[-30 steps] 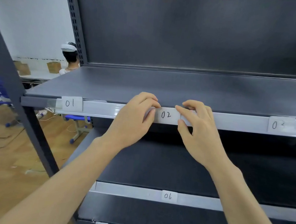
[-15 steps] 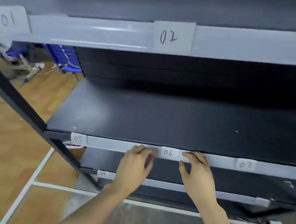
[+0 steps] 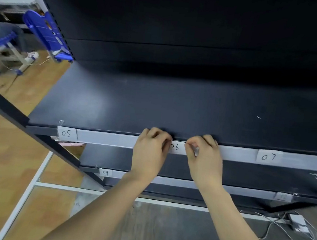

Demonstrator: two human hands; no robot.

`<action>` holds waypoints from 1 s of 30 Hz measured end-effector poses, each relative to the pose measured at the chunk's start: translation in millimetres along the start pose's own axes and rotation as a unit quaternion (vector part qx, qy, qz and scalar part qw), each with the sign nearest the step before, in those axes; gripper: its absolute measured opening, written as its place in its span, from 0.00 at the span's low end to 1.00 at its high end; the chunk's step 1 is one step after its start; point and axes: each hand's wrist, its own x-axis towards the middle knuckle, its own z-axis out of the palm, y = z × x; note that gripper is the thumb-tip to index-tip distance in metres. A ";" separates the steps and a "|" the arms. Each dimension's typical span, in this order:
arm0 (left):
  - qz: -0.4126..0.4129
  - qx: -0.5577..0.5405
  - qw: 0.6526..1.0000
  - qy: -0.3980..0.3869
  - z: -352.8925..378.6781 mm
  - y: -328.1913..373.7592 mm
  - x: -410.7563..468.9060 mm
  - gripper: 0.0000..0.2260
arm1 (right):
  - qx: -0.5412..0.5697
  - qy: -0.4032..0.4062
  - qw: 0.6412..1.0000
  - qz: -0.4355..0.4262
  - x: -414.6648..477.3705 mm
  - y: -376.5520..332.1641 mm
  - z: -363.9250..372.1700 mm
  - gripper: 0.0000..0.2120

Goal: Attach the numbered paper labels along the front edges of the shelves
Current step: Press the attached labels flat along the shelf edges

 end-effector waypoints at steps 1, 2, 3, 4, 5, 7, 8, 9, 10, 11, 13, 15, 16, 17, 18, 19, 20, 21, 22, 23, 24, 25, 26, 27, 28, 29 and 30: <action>-0.002 0.003 1.000 -0.004 -1.3 -0.2 1.8 0.05 | 0.001 -0.003 1.000 0.001 2.4 -0.6 -0.6 0.03; -0.002 0.007 1.000 -0.009 -2.7 -0.4 3.5 0.05 | -0.002 -0.012 1.000 0.002 5.3 -1.1 -1.1 0.04; -0.003 0.009 1.000 -0.016 -4.3 -0.7 4.9 0.04 | -0.005 -0.022 1.000 0.000 8.2 -1.9 -1.5 0.05; -0.004 0.009 1.000 -0.025 -6.3 -1.5 6.2 0.04 | -0.004 -0.031 0.999 -0.003 10.8 -3.2 -1.7 0.05; -0.006 0.005 0.999 -0.037 -8.4 -2.7 7.5 0.04 | 0.004 -0.039 0.999 -0.007 13.3 -5.0 -1.4 0.05; -0.016 -0.011 0.998 -0.064 -12.8 -7.5 10.6 0.04 | 0.029 -0.049 0.998 -0.012 17.2 -10.4 0.8 0.05; -0.022 -0.024 0.997 -0.073 -14.9 -10.9 12.6 0.05 | 0.037 -0.053 0.998 -0.016 18.3 -13.7 2.7 0.05; -0.027 -0.037 0.996 -0.077 -17.2 -14.9 14.7 0.05 | 0.041 -0.058 0.997 -0.022 18.9 -17.2 4.5 0.05; -0.029 -0.047 0.995 -0.078 -19.3 -19.1 16.4 0.05 | 0.042 -0.062 0.997 -0.026 19.1 -20.6 6.4 0.05; -0.028 -0.053 0.995 -0.079 -21.2 -22.8 17.9 0.06 | 0.044 -0.064 0.997 -0.030 18.8 -23.1 7.9 0.06; -0.023 -0.062 0.994 -0.086 -23.9 -29.3 20.7 0.07 | 0.047 -0.063 0.996 -0.033 18.9 -26.0 10.3 0.06; -0.017 -0.064 0.993 -0.093 -25.0 -34.8 22.2 0.07 | 0.042 -0.064 0.996 -0.037 19.8 -27.1 12.2 0.05; -0.012 -0.064 0.993 -0.094 -25.3 -37.0 22.7 0.07 | 0.037 -0.063 0.996 -0.041 20.4 -27.3 12.7 0.05; -0.010 -0.065 0.993 -0.094 -25.4 -39.0 22.8 0.07 | 0.031 -0.064 0.996 -0.046 21.1 -27.4 13.6 0.04; -0.011 -0.067 0.993 -0.093 -25.3 -40.8 22.7 0.07 | 0.025 -0.063 0.996 -0.051 21.6 -27.7 14.4 0.04; -0.013 -0.071 0.993 -0.093 -25.2 -42.3 22.4 0.07 | 0.020 -0.061 0.996 -0.057 21.9 -28.0 15.3 0.04; -0.015 -0.074 0.993 -0.093 -25.1 -43.7 22.0 0.07 | 0.018 -0.059 0.996 -0.062 21.9 -28.3 16.4 0.04; -0.016 -0.076 0.993 -0.092 -24.9 -44.6 21.8 0.07 | 0.016 -0.057 0.996 -0.065 21.6 -28.3 17.1 0.05; -0.014 -0.078 0.993 -0.091 -24.5 -45.7 21.6 0.07 | 0.013 -0.056 0.996 -0.066 21.1 -28.5 17.7 0.05; -0.009 -0.079 0.993 -0.089 -24.2 -46.5 21.4 0.06 | 0.010 -0.056 0.996 -0.069 20.1 -27.8 18.4 0.05; -0.004 -0.079 0.993 -0.088 -23.9 -47.4 21.1 0.06 | 0.006 -0.056 0.996 -0.073 19.1 -26.8 19.2 0.06; 0.000 -0.080 0.993 -0.089 -23.9 -47.9 20.8 0.06 | 0.003 -0.057 0.995 -0.077 17.9 -25.3 20.0 0.06; 0.006 -0.079 0.993 -0.089 -23.9 -48.3 20.3 0.06 | 0.001 -0.058 0.995 -0.081 16.8 -23.7 20.6 0.07; 0.014 -0.075 0.993 -0.086 -23.7 -48.6 19.1 0.06 | 0.002 -0.060 0.994 -0.086 15.9 -22.1 21.2 0.07; 0.025 -0.068 0.994 -0.082 -23.5 -49.0 17.6 0.05 | 0.002 -0.063 0.994 -0.094 15.4 -20.5 21.5 0.07; 0.036 -0.060 0.995 -0.077 -23.3 -48.9 15.5 0.05 | -0.002 -0.066 0.992 -0.103 14.7 -19.1 21.7 0.07; 0.046 -0.052 0.995 -0.072 -22.8 -49.0 12.5 0.05 | -0.013 -0.068 0.991 -0.114 13.5 -18.1 21.6 0.06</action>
